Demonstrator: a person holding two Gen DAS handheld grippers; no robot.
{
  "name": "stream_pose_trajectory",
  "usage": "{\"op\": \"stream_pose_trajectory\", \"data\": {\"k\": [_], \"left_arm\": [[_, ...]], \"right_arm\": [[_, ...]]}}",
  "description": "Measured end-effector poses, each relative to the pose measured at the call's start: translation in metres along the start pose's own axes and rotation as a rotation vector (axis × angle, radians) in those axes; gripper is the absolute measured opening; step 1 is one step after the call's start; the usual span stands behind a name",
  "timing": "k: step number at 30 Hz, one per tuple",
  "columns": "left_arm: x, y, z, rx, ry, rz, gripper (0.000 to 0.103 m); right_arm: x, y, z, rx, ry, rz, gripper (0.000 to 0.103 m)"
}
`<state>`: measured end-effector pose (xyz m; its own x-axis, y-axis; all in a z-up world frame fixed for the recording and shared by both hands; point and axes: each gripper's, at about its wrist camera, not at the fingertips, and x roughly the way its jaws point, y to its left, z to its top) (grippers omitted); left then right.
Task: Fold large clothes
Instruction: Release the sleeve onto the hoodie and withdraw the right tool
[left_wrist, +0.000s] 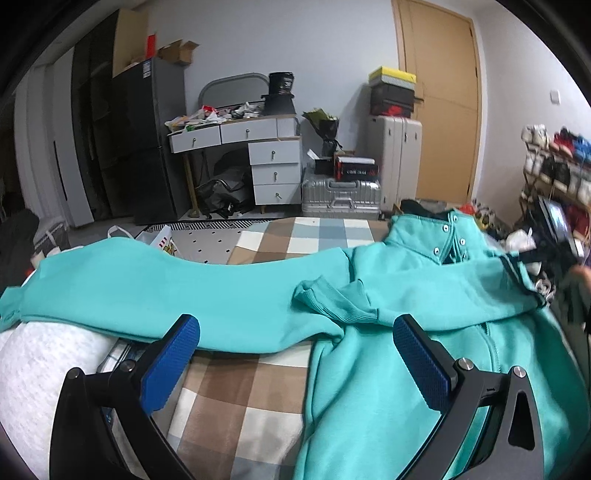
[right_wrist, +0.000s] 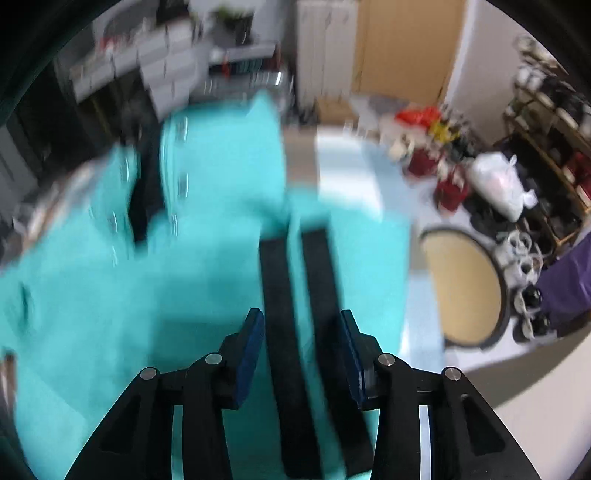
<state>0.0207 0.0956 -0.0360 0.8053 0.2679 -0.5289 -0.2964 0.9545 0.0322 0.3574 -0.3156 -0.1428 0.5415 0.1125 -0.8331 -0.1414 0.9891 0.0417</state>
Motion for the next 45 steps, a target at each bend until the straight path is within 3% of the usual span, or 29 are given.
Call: {"op": "stream_pose_trajectory", "data": {"k": [3, 4, 5, 6, 10, 12, 16, 19, 21, 22, 24, 26, 27, 29, 31, 35, 37, 40, 45], "left_arm": [[0.004, -0.005, -0.001, 0.027, 0.011, 0.008, 0.102], [0.005, -0.008, -0.001, 0.033, 0.015, 0.013, 0.102], [0.006, -0.009, -0.001, 0.04, 0.018, 0.018, 0.102], [0.007, -0.01, -0.001, 0.044, 0.021, 0.023, 0.102], [0.011, -0.005, 0.001, 0.032, 0.033, 0.032, 0.102], [0.011, -0.005, 0.003, 0.02, 0.036, 0.031, 0.102], [0.002, -0.001, 0.003, -0.024, 0.026, 0.016, 0.102], [-0.007, -0.004, 0.003, -0.034, -0.002, 0.011, 0.102], [-0.012, -0.009, 0.004, -0.033, -0.025, 0.012, 0.102], [-0.016, -0.012, 0.004, -0.031, -0.04, 0.013, 0.102], [-0.024, -0.017, 0.002, -0.021, -0.07, 0.014, 0.102], [-0.03, -0.021, 0.001, -0.009, -0.1, 0.013, 0.102], [-0.032, -0.022, 0.0, -0.003, -0.115, 0.019, 0.102], [-0.037, -0.022, -0.003, 0.015, -0.158, 0.048, 0.102], [-0.042, -0.018, -0.004, 0.024, -0.2, 0.066, 0.102], [-0.04, -0.008, -0.004, 0.048, -0.259, 0.109, 0.102], [-0.035, 0.001, -0.002, 0.037, -0.241, 0.114, 0.102], [-0.028, 0.03, 0.005, -0.061, -0.202, 0.08, 0.102], [-0.019, 0.057, 0.006, -0.12, -0.177, 0.073, 0.102]], "right_arm": [[0.023, 0.001, 0.008, -0.006, 0.042, -0.083, 0.039], [0.028, -0.002, 0.007, -0.01, 0.078, -0.107, 0.039], [0.05, -0.003, 0.002, -0.014, 0.17, -0.107, 0.04], [0.052, -0.003, 0.0, -0.014, 0.118, -0.105, 0.043], [0.058, -0.006, -0.008, 0.013, 0.153, -0.079, 0.042], [0.044, -0.016, -0.021, 0.054, 0.136, -0.003, 0.038], [-0.037, -0.012, -0.058, -0.007, -0.048, 0.048, 0.038], [-0.117, -0.002, -0.099, -0.087, -0.258, -0.017, 0.046], [-0.164, 0.008, -0.127, -0.146, -0.424, -0.096, 0.063], [-0.183, 0.014, -0.136, -0.194, -0.513, -0.147, 0.069], [-0.215, 0.048, -0.181, -0.397, -0.801, -0.401, 0.099], [-0.215, 0.086, -0.216, -0.605, -0.98, -0.617, 0.103], [-0.206, 0.099, -0.23, -0.681, -0.994, -0.665, 0.103], [-0.199, 0.121, -0.237, -0.664, -0.93, -0.636, 0.103], [-0.2, 0.139, -0.236, -0.577, -0.929, -0.609, 0.103], [-0.197, 0.189, -0.242, -0.467, -1.139, -0.633, 0.103], [-0.186, 0.213, -0.239, -0.472, -1.14, -0.603, 0.103], [-0.183, 0.249, -0.224, -0.402, -1.013, -0.421, 0.103], [-0.184, 0.265, -0.202, -0.173, -0.9, 0.071, 0.103]]}}
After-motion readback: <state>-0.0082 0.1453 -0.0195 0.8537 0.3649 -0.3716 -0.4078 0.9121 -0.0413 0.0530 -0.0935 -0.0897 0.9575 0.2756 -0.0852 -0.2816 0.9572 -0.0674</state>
